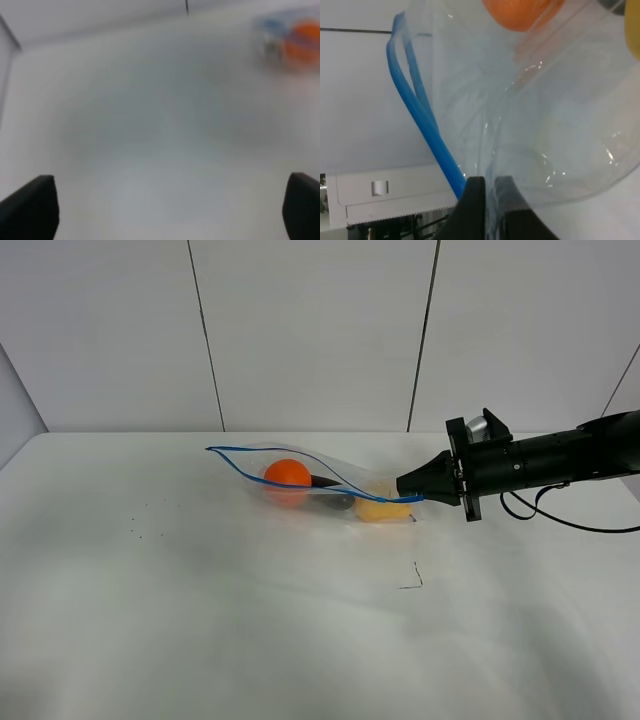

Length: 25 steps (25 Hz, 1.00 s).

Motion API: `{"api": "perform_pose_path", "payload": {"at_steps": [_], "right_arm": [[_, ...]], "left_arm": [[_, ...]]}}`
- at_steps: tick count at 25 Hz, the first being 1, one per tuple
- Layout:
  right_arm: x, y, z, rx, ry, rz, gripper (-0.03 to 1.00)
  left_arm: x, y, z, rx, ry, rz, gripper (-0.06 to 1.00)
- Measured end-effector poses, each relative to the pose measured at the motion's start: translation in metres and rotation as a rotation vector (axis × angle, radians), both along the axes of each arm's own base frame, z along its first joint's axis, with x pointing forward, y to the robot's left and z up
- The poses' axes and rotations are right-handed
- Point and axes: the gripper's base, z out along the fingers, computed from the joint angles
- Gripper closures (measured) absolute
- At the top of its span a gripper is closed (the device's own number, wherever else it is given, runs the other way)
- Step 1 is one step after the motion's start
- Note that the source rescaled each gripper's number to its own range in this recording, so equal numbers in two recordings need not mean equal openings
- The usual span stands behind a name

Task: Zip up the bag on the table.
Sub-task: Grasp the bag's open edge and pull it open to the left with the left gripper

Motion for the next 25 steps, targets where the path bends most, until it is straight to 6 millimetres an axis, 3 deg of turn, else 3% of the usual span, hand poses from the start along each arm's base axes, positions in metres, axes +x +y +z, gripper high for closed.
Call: {"api": "perform_pose_path", "payload": {"at_steps": [5, 8, 10, 14, 16, 18, 19, 20, 25], "right_arm": [[0.000, 0.000, 0.000, 0.000, 0.000, 0.000, 0.97], [0.000, 0.000, 0.000, -0.004, 0.000, 0.005, 0.97], [-0.001, 0.000, 0.000, -0.006, 0.000, 0.007, 0.97], [-0.001, 0.000, -0.001, -0.008, 0.001, 0.009, 0.97], [-0.001, 0.000, -0.001, -0.008, 0.001, 0.009, 0.97], [-0.001, 0.000, -0.001, -0.008, 0.001, 0.009, 0.97], [-0.001, 0.000, -0.001, -0.008, 0.001, 0.009, 0.97], [-0.001, 0.000, -0.001, -0.008, 0.001, 0.009, 0.97], [-0.001, 0.000, -0.001, -0.007, 0.001, 0.010, 0.97]], "left_arm": [[0.075, -0.008, 0.047, 0.049, 0.048, -0.121, -0.06], [0.113, -0.016, 0.053, 0.116, 0.083, -0.206, -0.06], [0.126, -0.027, 0.051, 0.185, 0.084, -0.272, -0.06], [0.139, -0.068, 0.038, 0.394, 0.112, -0.426, -0.06], [0.141, -0.098, 0.031, 0.474, 0.104, -0.489, -0.06], [0.144, -0.127, 0.022, 0.555, 0.091, -0.511, -0.06], [0.144, -0.127, 0.022, 0.555, 0.091, -0.511, -0.06], [0.145, -0.144, 0.016, 0.589, 0.079, -0.525, -0.06], [0.141, -0.220, -0.039, 0.765, 0.046, -0.632, -0.06]]}}
